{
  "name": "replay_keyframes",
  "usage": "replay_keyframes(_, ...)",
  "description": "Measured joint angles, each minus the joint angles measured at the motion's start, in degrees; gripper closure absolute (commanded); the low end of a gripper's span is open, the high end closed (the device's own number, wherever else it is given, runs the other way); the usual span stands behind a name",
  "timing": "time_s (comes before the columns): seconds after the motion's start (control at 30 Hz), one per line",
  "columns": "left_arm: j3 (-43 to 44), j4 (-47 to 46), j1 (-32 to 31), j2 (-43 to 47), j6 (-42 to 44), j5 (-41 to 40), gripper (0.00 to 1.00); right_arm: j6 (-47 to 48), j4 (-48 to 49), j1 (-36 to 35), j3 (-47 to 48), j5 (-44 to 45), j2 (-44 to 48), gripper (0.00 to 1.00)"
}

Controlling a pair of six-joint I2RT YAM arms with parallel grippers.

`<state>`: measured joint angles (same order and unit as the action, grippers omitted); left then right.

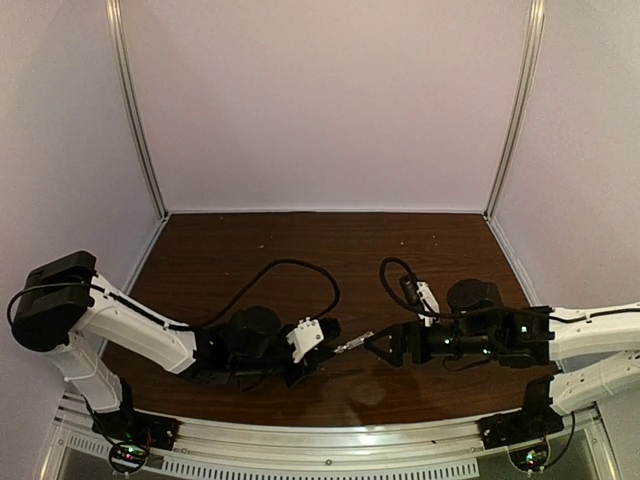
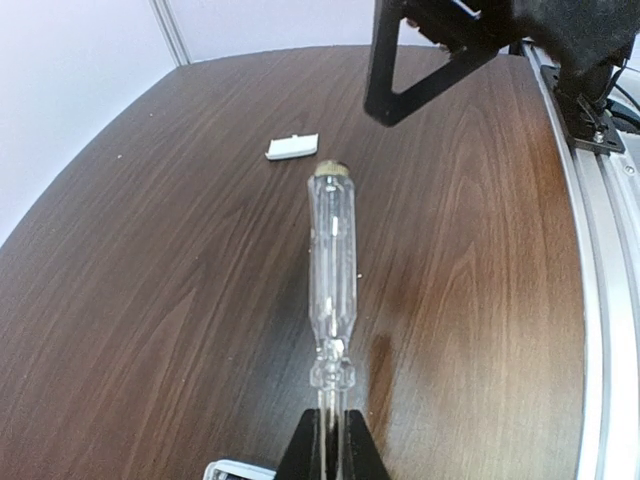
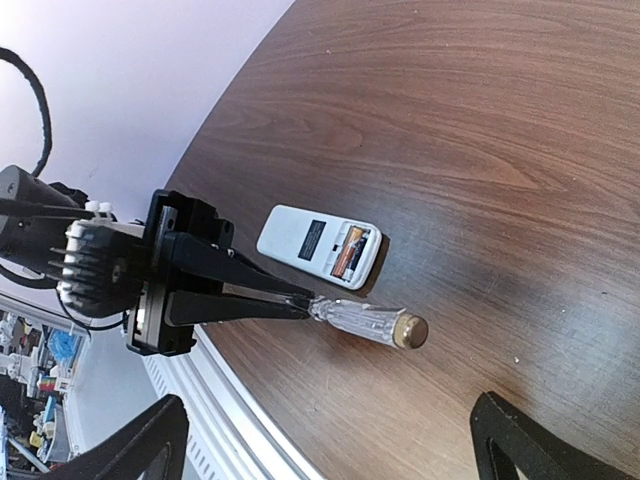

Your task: Unload the batteries from the remote control

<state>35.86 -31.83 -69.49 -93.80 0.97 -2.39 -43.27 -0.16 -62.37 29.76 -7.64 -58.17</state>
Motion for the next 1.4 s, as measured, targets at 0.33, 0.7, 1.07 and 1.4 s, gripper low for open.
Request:
replay_keyframes(0.33,-3.3,-4.9,0.0,2.0,2.4,0.0,1.0,1.5,-2.5,4.1,6.4,-8.3,-8.3,0.0)
replay_keyframes(0.7,-5.3,-8.8,0.0,3.3,3.8,1.4,1.0,1.5,-4.9,5.2,11.7,-15.3,-15.5,0.05)
replay_keyframes(1.07,-6.5,-10.1,0.0,3.8,4.0,1.6,1.0,1.5,-8.0,5.2,17.0,-20.1,-22.2,0.2)
replay_keyframes(1.4,-6.9,-10.8,-0.1,4.7,3.9,3.4,1.0,0.3,-8.6,5.2,18.8,-21.7,-23.5,0.34)
